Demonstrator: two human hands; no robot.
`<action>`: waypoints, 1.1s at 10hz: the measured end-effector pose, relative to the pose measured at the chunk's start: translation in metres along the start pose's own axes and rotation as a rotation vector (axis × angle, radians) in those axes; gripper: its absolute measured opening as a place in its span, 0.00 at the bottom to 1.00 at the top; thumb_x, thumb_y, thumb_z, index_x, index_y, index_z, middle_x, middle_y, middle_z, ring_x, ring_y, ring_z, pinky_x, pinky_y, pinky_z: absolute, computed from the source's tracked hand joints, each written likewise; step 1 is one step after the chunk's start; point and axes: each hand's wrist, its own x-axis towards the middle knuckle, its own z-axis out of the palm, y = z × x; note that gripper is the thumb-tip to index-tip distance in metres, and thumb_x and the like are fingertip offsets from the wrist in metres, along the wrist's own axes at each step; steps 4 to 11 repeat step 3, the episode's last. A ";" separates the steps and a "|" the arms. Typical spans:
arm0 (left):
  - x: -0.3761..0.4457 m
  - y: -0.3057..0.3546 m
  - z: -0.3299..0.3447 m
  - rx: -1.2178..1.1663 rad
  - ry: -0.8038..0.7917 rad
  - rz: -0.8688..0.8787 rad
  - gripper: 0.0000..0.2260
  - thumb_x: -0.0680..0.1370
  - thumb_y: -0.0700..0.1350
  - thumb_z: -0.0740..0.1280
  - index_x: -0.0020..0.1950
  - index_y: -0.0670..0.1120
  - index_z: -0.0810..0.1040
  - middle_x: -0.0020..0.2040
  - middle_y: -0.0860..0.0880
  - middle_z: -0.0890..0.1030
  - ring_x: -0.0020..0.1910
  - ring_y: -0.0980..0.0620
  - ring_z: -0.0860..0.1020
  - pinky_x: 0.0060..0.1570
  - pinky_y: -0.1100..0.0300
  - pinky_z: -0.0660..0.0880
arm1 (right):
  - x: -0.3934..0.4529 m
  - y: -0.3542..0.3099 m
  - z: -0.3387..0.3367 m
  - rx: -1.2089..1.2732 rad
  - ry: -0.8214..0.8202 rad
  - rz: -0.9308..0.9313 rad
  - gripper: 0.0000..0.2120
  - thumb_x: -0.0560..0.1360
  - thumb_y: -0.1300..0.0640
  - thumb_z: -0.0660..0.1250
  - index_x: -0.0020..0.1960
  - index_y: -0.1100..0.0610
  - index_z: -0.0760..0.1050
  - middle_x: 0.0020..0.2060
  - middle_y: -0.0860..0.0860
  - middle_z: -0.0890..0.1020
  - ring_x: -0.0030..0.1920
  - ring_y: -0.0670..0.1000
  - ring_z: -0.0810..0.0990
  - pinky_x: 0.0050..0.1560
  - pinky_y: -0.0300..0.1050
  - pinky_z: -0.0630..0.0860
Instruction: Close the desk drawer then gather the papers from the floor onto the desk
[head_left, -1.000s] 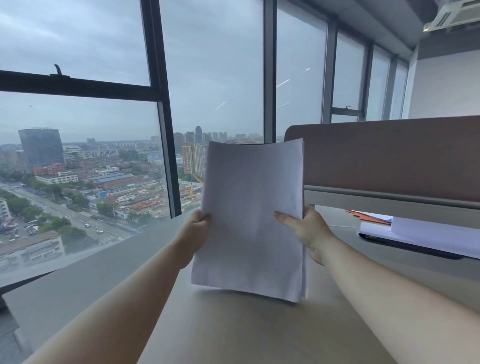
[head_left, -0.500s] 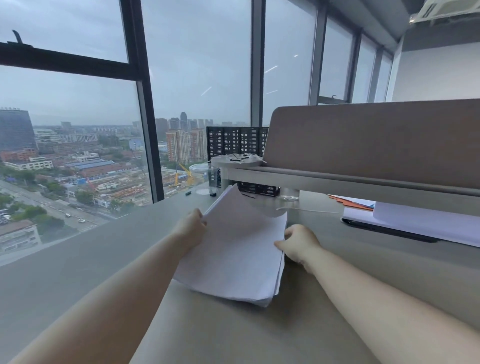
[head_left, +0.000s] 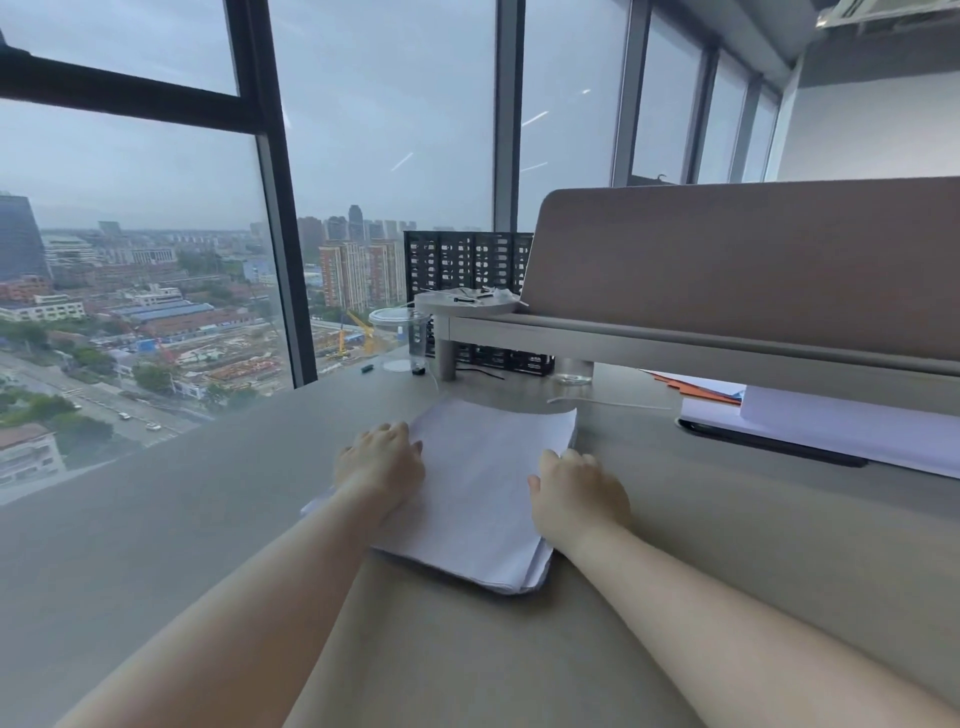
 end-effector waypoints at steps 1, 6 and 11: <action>-0.008 0.000 -0.002 0.008 0.018 0.028 0.21 0.80 0.52 0.51 0.72 0.46 0.65 0.74 0.48 0.65 0.74 0.47 0.62 0.70 0.49 0.59 | -0.004 -0.005 -0.001 -0.018 0.013 0.024 0.14 0.80 0.52 0.52 0.58 0.58 0.70 0.59 0.57 0.76 0.61 0.59 0.72 0.53 0.50 0.71; -0.027 -0.003 0.004 0.021 -0.012 0.059 0.23 0.80 0.54 0.50 0.74 0.49 0.62 0.78 0.50 0.59 0.77 0.51 0.54 0.74 0.46 0.51 | -0.015 0.008 -0.023 -0.053 0.058 -0.021 0.16 0.79 0.48 0.53 0.57 0.56 0.72 0.58 0.55 0.77 0.61 0.58 0.73 0.53 0.49 0.70; -0.027 -0.003 0.004 0.021 -0.012 0.059 0.23 0.80 0.54 0.50 0.74 0.49 0.62 0.78 0.50 0.59 0.77 0.51 0.54 0.74 0.46 0.51 | -0.015 0.008 -0.023 -0.053 0.058 -0.021 0.16 0.79 0.48 0.53 0.57 0.56 0.72 0.58 0.55 0.77 0.61 0.58 0.73 0.53 0.49 0.70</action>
